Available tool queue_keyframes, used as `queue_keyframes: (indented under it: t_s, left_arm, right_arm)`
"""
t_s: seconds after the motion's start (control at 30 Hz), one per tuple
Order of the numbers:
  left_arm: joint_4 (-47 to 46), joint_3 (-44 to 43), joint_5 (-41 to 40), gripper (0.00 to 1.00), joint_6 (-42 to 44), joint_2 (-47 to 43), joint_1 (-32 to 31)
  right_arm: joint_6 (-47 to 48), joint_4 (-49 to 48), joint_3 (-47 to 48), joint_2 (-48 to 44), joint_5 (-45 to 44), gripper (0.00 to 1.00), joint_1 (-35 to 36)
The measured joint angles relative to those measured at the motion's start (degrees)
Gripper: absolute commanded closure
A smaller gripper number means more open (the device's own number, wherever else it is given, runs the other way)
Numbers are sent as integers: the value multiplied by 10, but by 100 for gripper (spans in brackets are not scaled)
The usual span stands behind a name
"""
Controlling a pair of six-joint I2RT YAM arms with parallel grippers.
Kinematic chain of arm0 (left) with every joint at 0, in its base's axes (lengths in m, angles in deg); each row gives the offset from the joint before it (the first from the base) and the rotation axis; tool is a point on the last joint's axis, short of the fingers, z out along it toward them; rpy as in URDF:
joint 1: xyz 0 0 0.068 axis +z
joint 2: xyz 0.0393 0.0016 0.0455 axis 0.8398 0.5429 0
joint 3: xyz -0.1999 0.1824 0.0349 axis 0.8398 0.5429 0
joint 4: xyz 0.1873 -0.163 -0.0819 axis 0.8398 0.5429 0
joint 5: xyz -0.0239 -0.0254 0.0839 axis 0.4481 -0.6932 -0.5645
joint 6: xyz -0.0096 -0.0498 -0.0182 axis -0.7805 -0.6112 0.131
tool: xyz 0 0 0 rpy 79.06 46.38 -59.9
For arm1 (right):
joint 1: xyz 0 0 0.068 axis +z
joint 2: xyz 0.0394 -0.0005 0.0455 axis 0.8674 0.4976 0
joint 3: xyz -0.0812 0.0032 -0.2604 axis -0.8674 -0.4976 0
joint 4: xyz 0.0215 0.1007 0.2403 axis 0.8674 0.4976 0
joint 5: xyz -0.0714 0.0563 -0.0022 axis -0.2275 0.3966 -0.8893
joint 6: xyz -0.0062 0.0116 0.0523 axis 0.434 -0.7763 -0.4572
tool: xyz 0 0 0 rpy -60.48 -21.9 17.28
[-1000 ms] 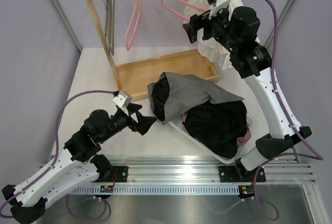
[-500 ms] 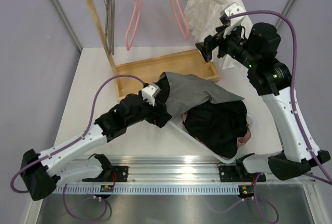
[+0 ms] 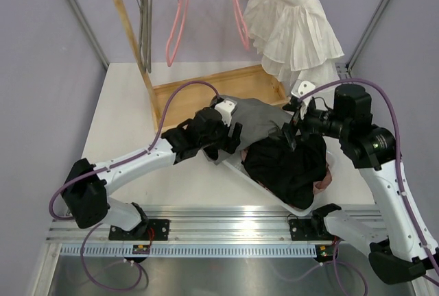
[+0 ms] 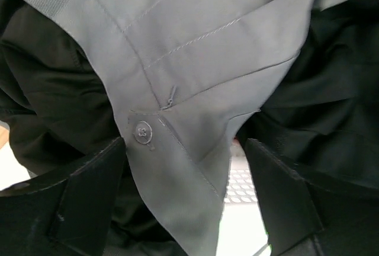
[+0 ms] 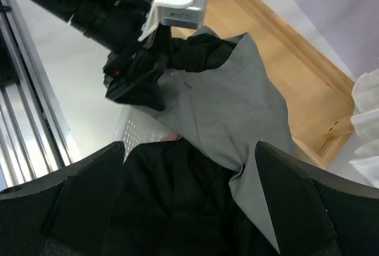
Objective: Remove the skirt from the hanger
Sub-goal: Place the hanger at the clothesline.
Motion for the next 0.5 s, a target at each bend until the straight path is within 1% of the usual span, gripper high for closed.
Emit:
queue_keyframes:
  t_s: [0.17,0.3,0.33,0.37,0.4,0.43,0.47,0.5]
  left_arm:
    - [20,-1,-9,23,1,20,0]
    - [27,-2,-10,22,2,20,0]
    - [30,-3,-10,27,3,20,0]
    - [29,-5,-9,34,3,20,0]
    - [29,-6,-7,44,3,20,0]
    - [29,-7,-3,75,4,20,0]
    - [29,-7,1,87,3,20,0]
    - [29,-7,4,94,5,20,0]
  right_arm:
    - [28,21,-40,-37,10,1,-1]
    - [47,32,-52,-49,18,1,-2]
    - [50,33,-55,-50,19,1,-2]
    - [53,33,-56,-50,21,1,-2]
    - [54,33,-58,-50,21,1,-3]
    - [55,33,-60,-50,21,1,-4]
    - [56,33,-62,-50,21,1,-5]
    - [56,33,-64,-51,21,1,-6]
